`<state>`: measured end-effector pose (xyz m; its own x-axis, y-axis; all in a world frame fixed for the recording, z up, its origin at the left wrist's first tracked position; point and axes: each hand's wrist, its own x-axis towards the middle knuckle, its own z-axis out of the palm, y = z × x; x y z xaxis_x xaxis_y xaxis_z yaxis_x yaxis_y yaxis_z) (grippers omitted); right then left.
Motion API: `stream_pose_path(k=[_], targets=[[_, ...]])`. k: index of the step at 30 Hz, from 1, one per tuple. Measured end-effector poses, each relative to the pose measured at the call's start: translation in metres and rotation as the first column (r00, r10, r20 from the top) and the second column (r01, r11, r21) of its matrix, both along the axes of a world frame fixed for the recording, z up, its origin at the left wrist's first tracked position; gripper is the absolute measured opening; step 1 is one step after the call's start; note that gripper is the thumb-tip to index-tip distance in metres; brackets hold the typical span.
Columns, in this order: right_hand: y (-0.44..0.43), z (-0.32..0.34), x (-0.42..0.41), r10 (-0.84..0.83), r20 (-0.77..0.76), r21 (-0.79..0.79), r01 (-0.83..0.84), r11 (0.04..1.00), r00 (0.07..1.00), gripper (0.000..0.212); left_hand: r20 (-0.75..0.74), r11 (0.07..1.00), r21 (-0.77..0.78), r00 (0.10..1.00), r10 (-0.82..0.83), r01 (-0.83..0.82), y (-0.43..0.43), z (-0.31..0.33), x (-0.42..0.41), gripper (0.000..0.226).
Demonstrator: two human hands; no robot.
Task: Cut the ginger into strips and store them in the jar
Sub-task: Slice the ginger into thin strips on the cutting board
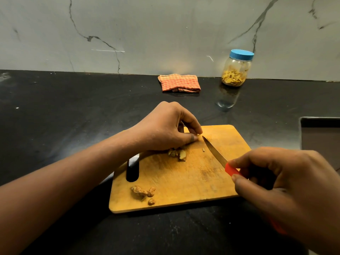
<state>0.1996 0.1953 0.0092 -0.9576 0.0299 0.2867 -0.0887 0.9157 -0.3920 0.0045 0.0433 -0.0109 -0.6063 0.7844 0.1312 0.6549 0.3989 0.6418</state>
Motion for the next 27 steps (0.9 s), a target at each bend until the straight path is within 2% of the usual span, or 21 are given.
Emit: stream_pose_path(k=[15, 27], targets=[[-0.007, -0.003, -0.008, -0.007, -0.02, -0.064, 0.006, 0.998, 1.0, 0.008, 0.023, 1.0, -0.024, 1.0, -0.001, 0.001, -0.002, 0.001, -0.001, 0.015], [-0.012, 0.0, -0.009, 0.03, -0.021, -0.065, -0.031, 0.997, 0.999, 0.013, 0.044, 0.996, -0.09, 0.999, -0.022, 0.026, -0.006, 0.007, -0.007, 0.015]])
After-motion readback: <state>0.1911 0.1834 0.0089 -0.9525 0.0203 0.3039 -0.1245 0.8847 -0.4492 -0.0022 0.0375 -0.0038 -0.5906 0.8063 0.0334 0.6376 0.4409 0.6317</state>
